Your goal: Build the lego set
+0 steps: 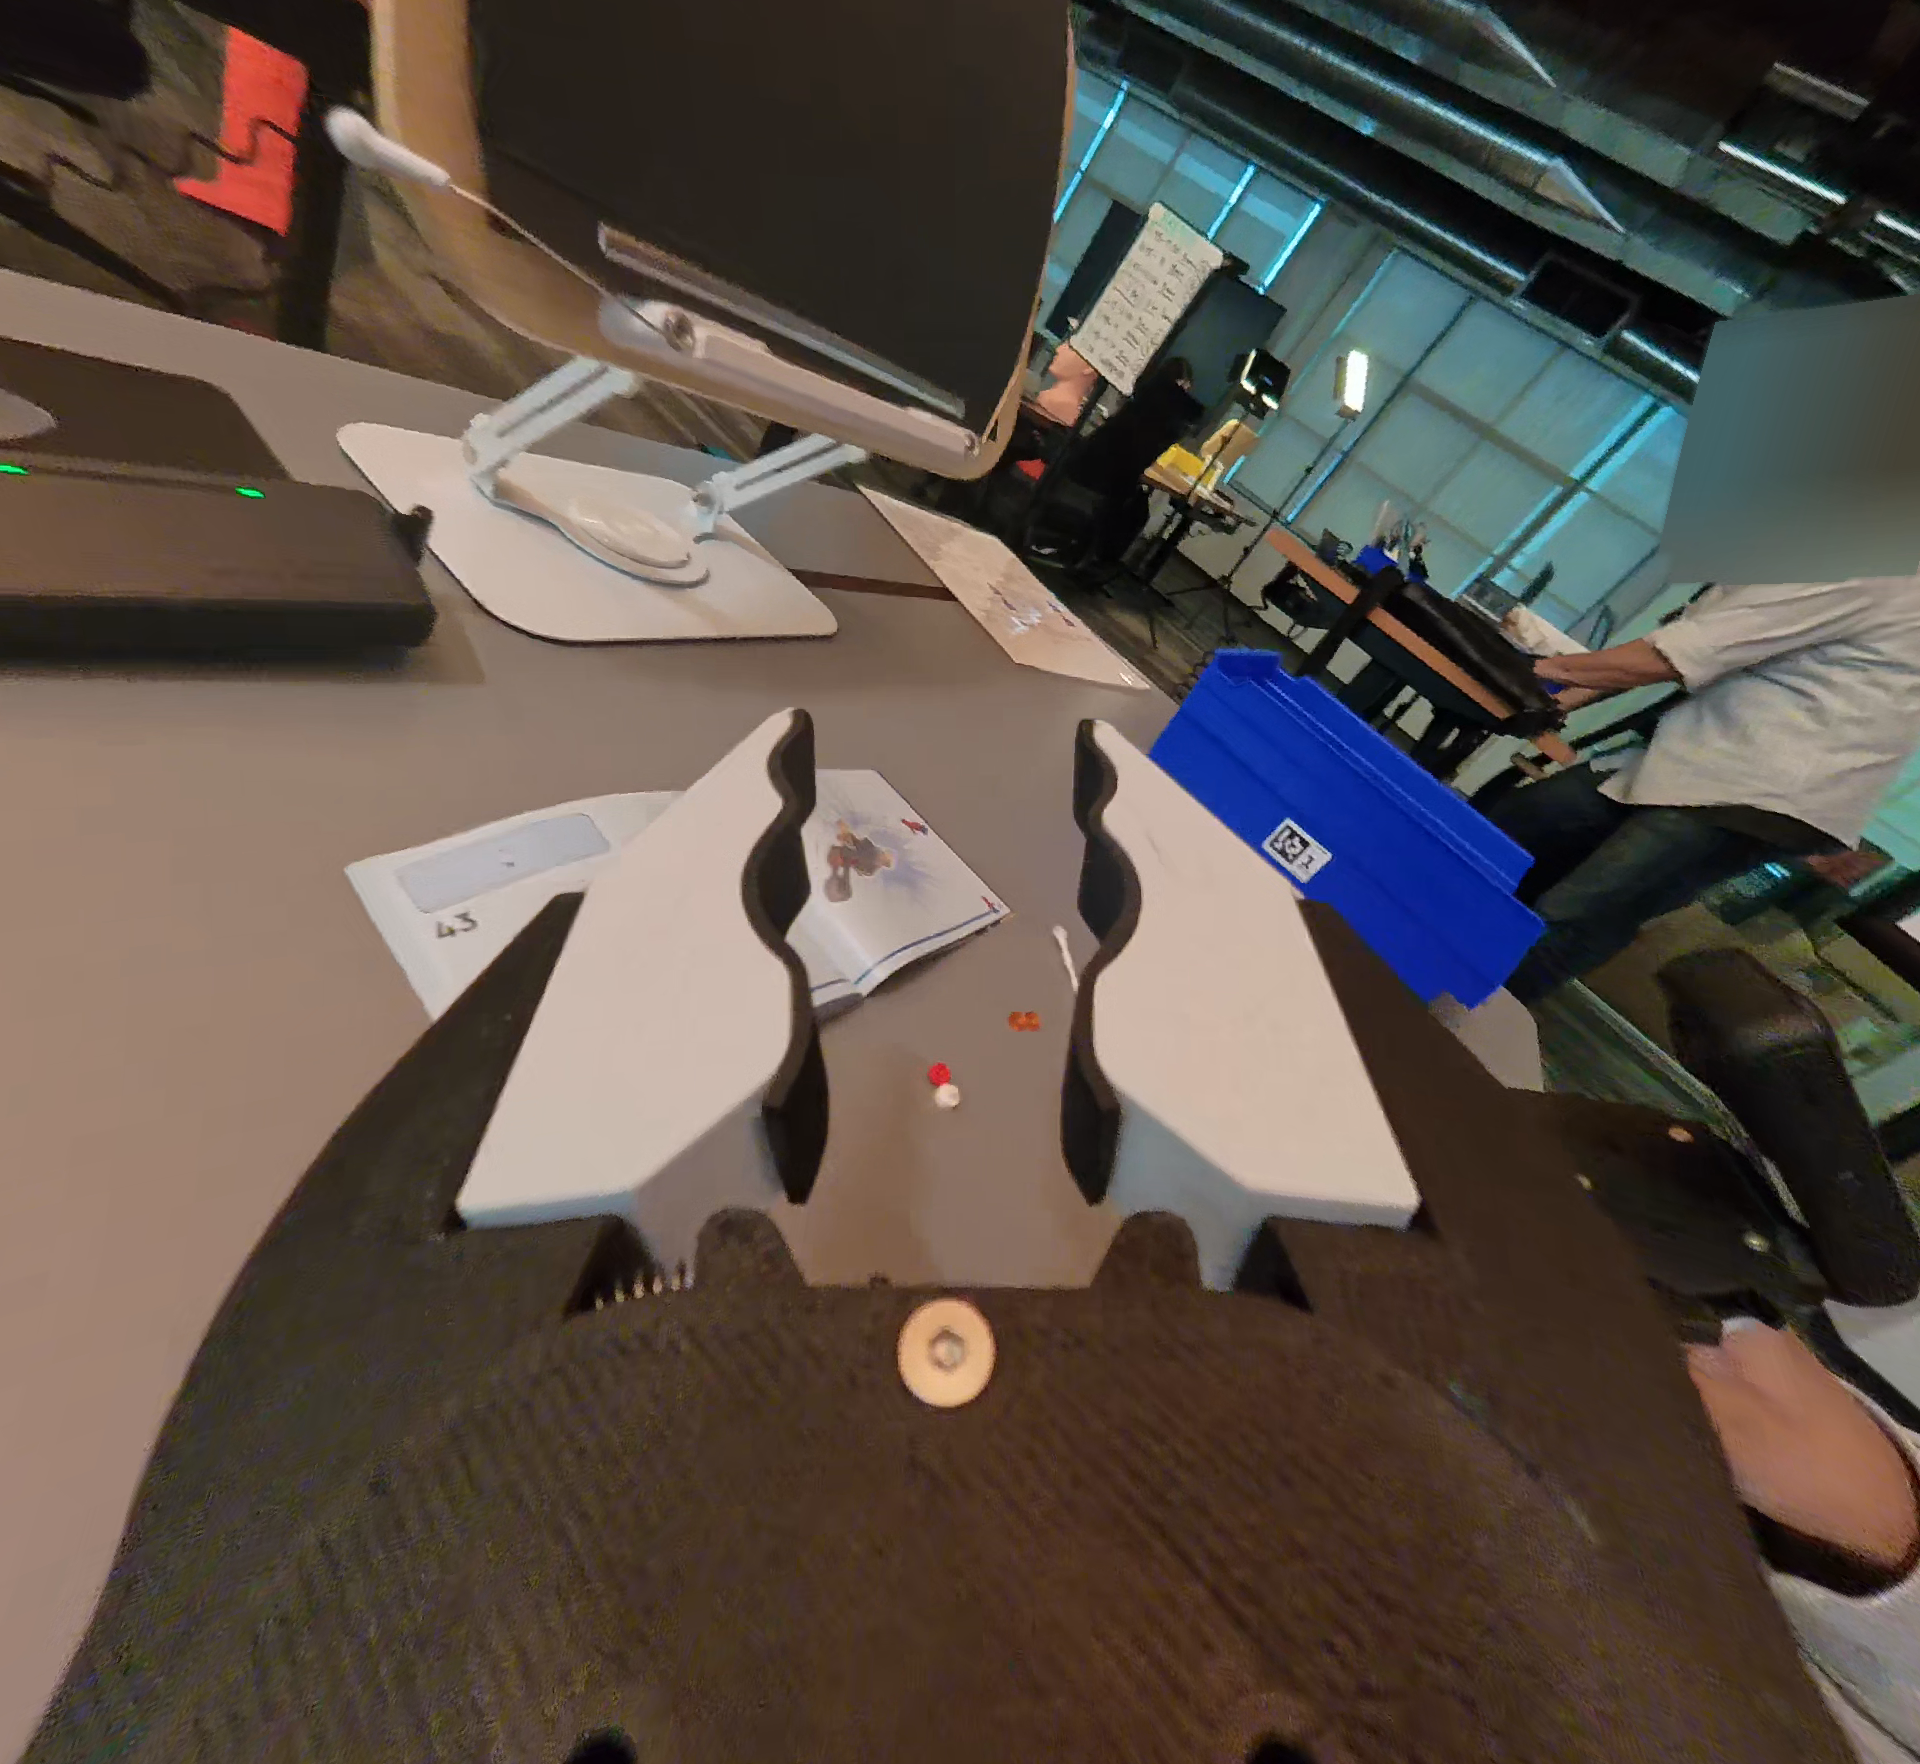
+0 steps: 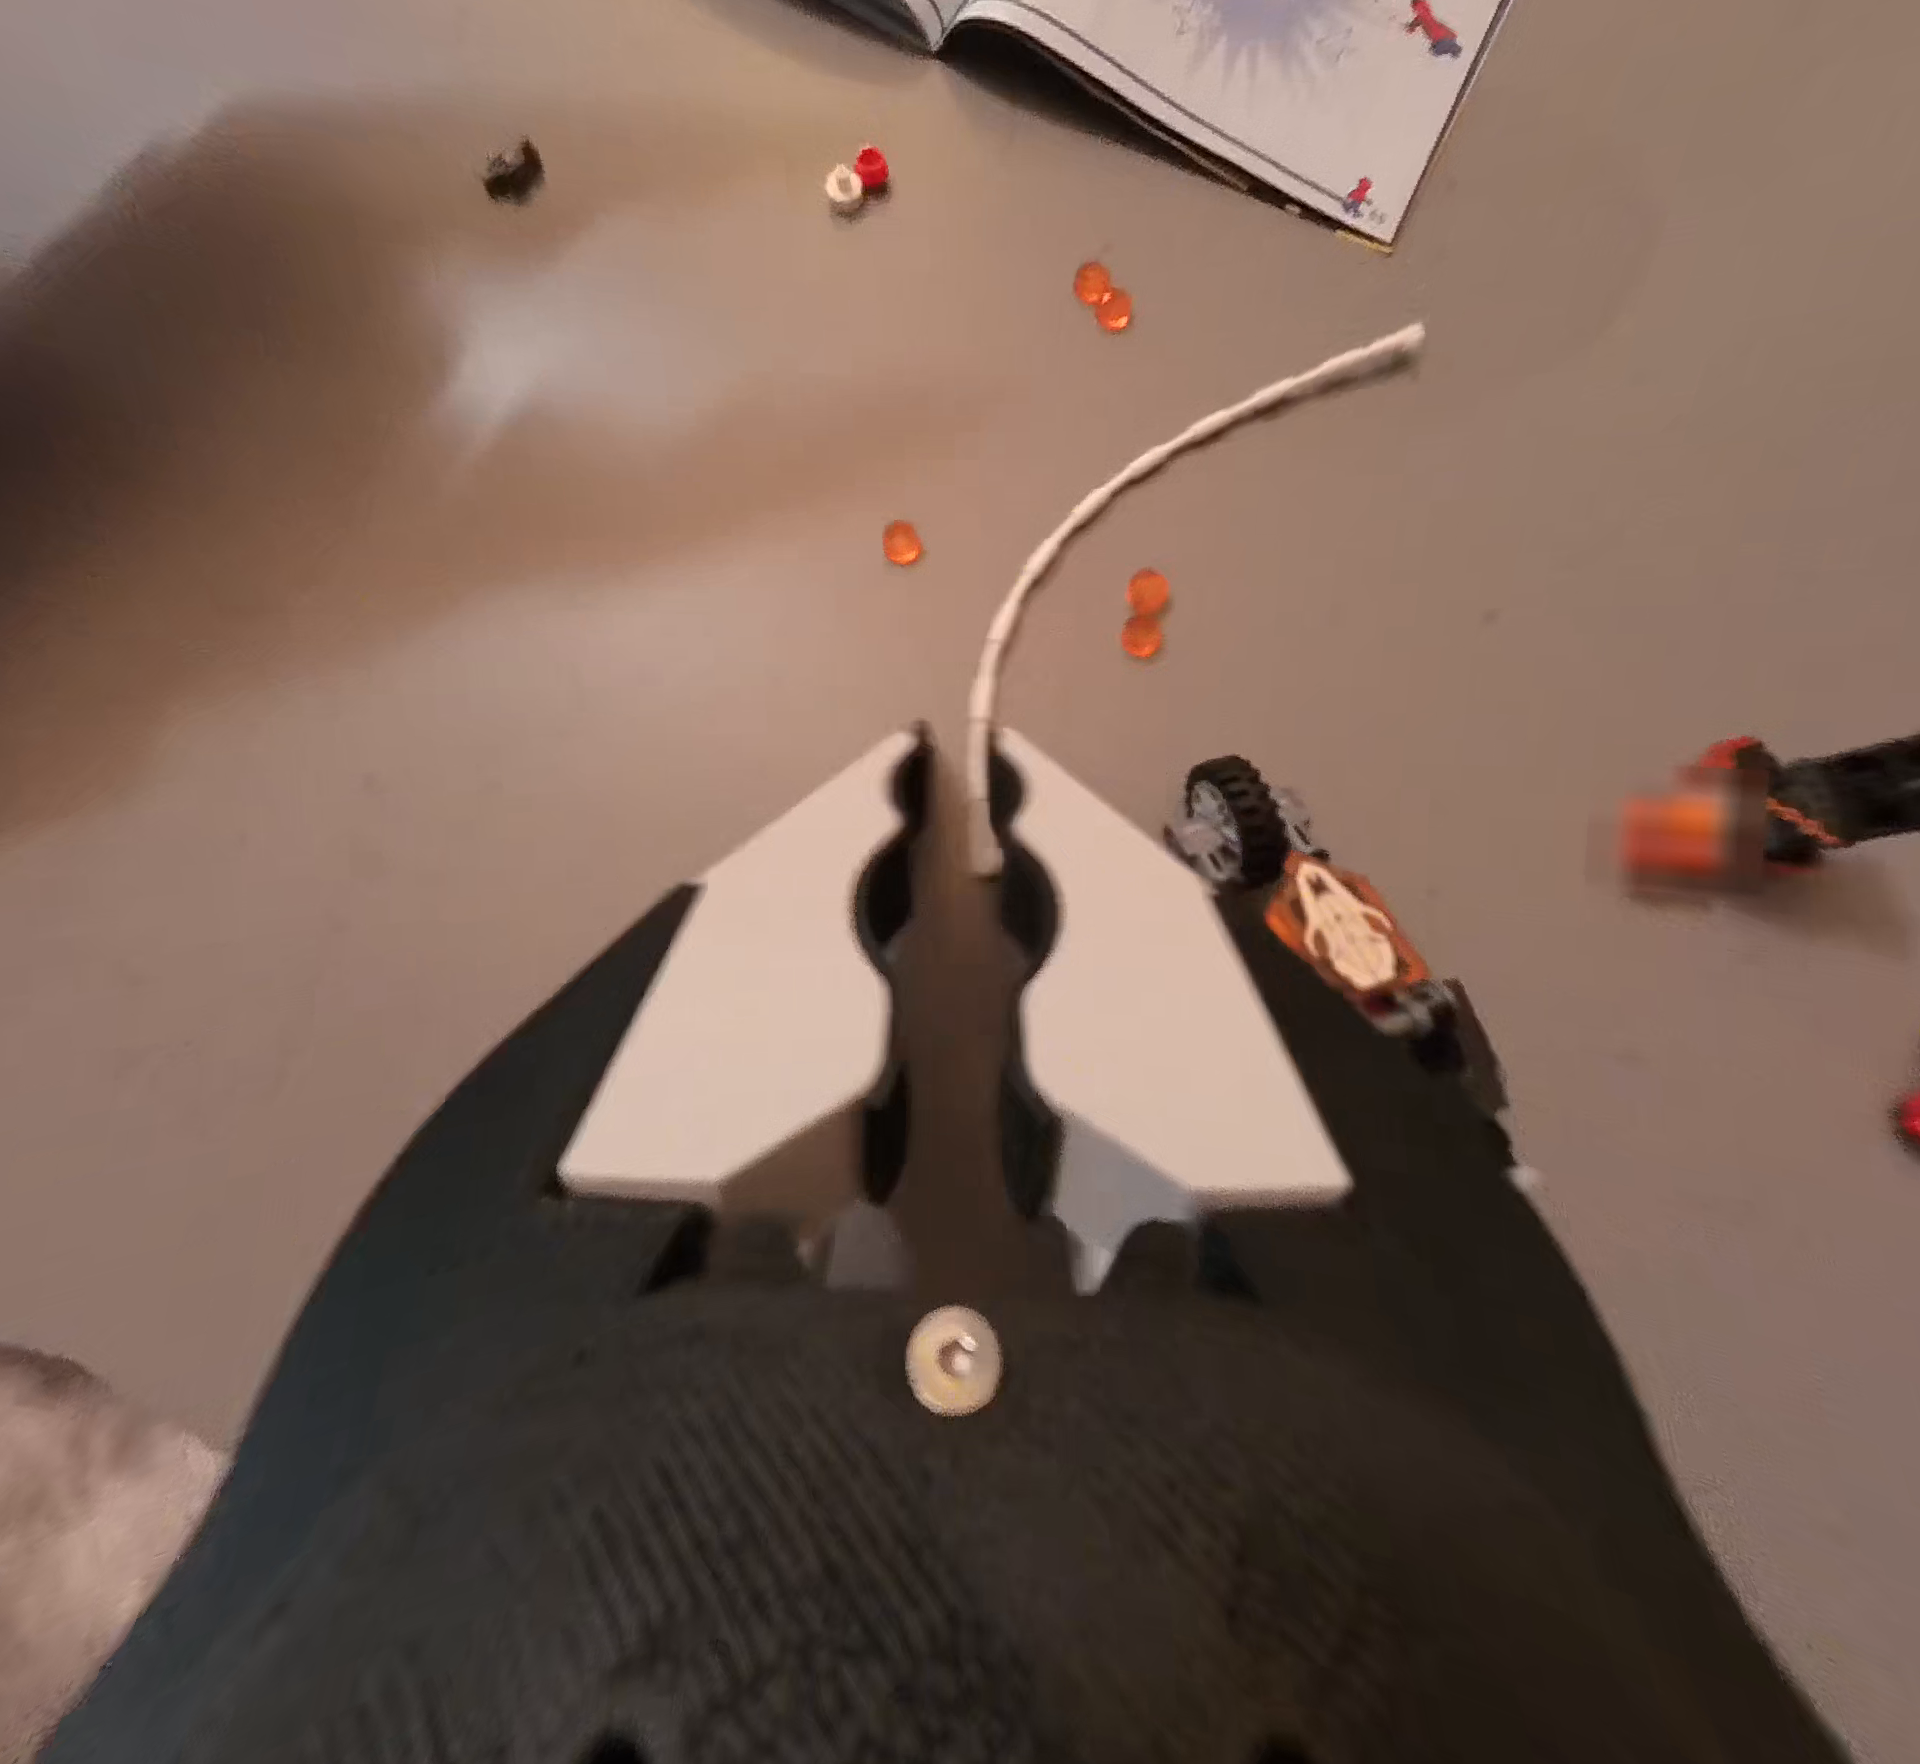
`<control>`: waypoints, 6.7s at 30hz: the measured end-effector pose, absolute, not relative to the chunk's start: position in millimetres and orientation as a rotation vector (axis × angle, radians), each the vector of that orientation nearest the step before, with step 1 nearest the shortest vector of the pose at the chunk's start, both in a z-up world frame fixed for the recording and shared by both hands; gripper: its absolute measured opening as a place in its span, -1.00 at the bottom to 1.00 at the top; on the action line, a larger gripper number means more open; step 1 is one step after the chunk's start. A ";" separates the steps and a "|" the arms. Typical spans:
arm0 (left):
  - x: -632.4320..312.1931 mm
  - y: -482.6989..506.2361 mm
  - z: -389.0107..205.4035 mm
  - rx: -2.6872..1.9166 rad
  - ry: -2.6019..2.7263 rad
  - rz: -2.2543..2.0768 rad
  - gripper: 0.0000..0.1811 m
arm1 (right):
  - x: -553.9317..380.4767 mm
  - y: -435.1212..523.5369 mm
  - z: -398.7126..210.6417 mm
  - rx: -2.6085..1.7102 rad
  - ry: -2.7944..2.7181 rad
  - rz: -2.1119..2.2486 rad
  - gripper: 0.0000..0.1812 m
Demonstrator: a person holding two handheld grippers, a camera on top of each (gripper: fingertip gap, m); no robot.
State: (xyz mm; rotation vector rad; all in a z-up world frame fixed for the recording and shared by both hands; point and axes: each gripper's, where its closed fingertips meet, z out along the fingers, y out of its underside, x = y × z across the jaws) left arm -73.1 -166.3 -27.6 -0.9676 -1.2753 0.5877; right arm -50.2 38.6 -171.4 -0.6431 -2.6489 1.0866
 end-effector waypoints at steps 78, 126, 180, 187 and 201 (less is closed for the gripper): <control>-87.7 -15.6 -174.0 -1.919 -1.589 0.306 -0.99 | -42.0 147.1 64.8 -0.241 -1.364 2.025 -0.66; -73.6 58.0 -24.8 -1.301 -0.885 0.112 -1.00 | -65.2 112.9 18.6 -0.440 -1.805 2.255 -0.69; -8.8 134.2 -0.1 -1.278 -0.452 -0.393 -1.00 | -4.0 103.3 25.0 0.096 -2.027 2.371 -1.00; -22.0 107.4 18.5 -1.103 -0.486 -0.337 -0.82 | -18.2 109.4 27.9 0.071 -1.975 2.139 -1.00; -18.5 101.8 25.7 -1.174 -0.560 -0.353 -0.97 | -25.6 95.7 14.6 0.273 -1.766 1.340 -1.00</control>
